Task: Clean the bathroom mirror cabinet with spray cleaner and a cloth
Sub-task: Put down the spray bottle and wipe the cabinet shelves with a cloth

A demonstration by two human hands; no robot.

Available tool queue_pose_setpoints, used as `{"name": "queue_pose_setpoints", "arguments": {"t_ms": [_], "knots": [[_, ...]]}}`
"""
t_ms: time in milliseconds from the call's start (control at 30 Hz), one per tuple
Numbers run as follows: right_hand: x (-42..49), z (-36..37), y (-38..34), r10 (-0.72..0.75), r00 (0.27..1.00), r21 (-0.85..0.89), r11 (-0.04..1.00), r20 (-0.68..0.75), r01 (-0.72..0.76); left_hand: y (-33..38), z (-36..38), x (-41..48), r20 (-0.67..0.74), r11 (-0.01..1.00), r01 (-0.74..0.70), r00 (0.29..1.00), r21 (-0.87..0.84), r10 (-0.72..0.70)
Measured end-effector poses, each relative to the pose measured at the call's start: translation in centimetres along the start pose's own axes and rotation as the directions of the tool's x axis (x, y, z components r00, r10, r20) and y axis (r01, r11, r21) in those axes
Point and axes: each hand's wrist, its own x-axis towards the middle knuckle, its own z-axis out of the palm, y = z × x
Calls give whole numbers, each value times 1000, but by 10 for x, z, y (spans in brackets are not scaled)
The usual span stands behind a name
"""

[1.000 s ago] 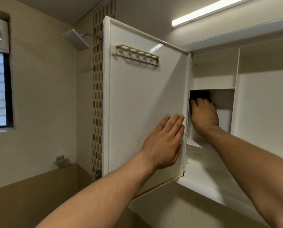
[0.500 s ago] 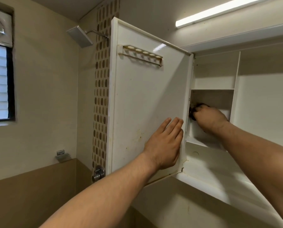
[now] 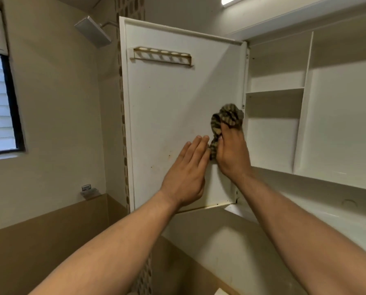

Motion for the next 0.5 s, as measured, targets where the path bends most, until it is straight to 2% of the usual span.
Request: {"name": "queue_pose_setpoints", "arguments": {"t_ms": [67, 167, 267, 333, 467, 500], "knots": [[-45, 16, 1, 127, 992, 17, 992, 14, -127, 2, 5, -17, 0, 1000, 2, 1000, -4, -2], [-128, 38, -8, 323, 942, 5, 946, 88, -325, 10, 13, -42, 52, 1000, -1, 999, -9, 1], [-179, 48, -20, 415, 902, -4, 909, 118, -417, 19, 21, -68, 127, 1000, 8, 992, 4, -8], [-174, 42, -17, 427, 894, 14, 902, 135, -432, 25, 23, -80, 148, 1000, 17, 989, -1, -17], [-147, 23, 2, 312, 933, -62, 950, 179, -306, 33, 19, -97, 179, 998, 62, 982, 7, -62], [-147, 23, 3, 328, 932, -71, 945, 153, -321, 33, 17, -101, 187, 996, 84, 979, 10, -85]]}}
